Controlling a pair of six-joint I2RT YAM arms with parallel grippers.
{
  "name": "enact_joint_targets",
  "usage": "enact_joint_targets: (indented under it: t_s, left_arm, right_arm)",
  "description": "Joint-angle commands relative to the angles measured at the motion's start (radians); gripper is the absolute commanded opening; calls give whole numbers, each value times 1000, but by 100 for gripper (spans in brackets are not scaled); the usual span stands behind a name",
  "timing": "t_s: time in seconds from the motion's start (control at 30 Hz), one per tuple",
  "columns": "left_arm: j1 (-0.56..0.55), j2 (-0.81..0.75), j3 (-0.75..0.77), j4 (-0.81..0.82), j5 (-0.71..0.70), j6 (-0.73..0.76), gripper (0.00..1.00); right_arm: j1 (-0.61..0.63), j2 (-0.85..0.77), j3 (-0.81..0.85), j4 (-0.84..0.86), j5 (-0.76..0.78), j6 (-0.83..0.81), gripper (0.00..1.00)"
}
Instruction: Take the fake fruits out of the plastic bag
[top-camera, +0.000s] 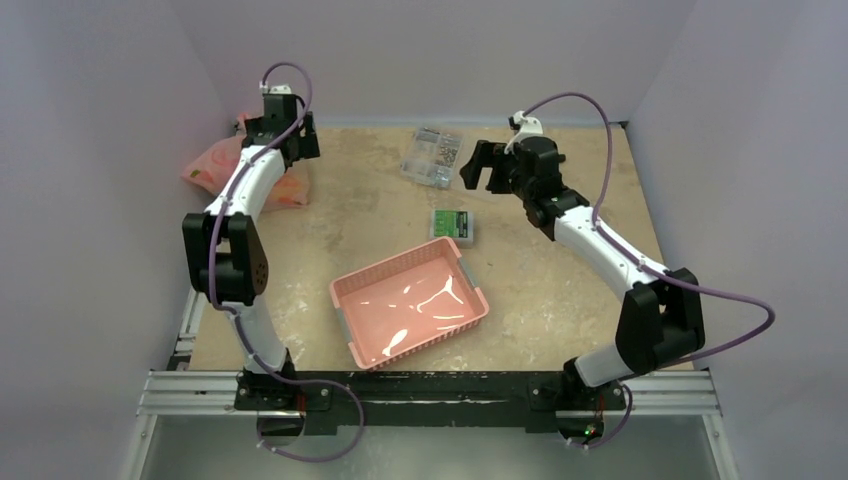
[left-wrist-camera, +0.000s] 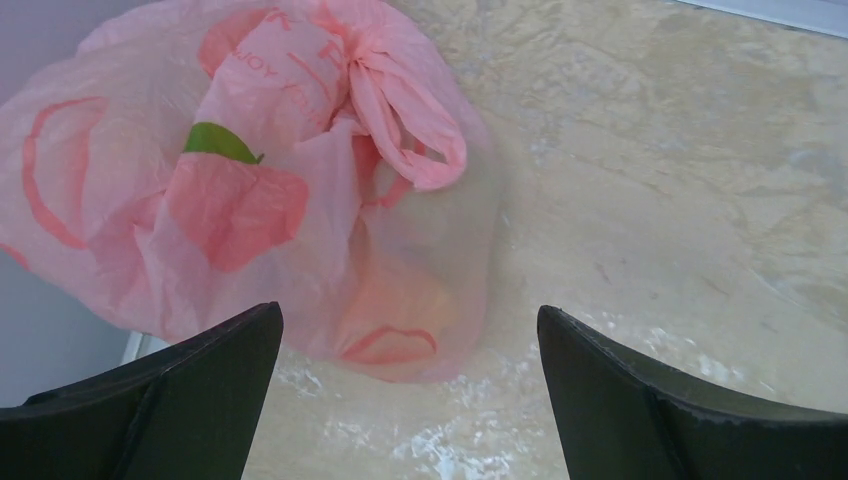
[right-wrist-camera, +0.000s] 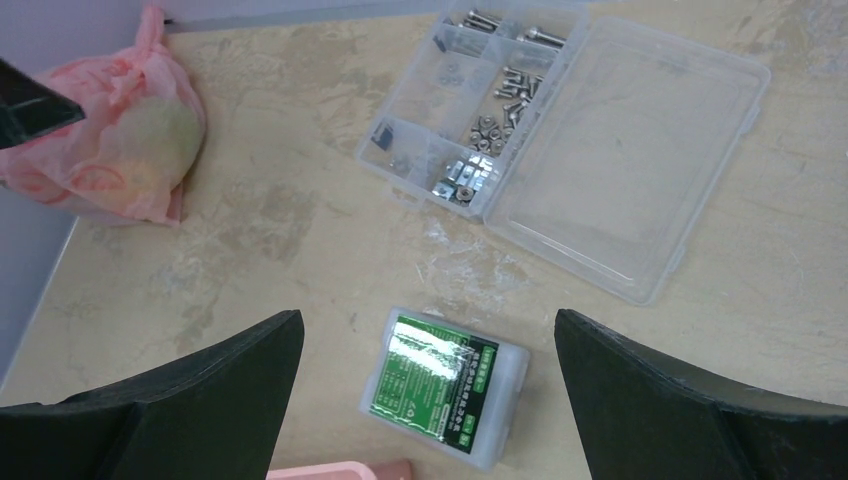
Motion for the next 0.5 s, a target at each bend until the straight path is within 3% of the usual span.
enact_joint_targets:
  t_s: [0.0,0.13,0.3,0.47]
  left_arm:
    - [3,68,76,60,-134,112,100]
    - [-5,125,104,178,-174,179,100]
    - [-27,272,287,94,-180,259,99]
    - [-44,389,374,126,-255,342,95]
  right_arm:
    - [17,-44,40,14,-7,-15,99]
    - [23,-57,40,22,-26,-13,99]
    - [38,-69,39,25,-28,-21,99]
    - [46,-65,38,26,-27,-32,99]
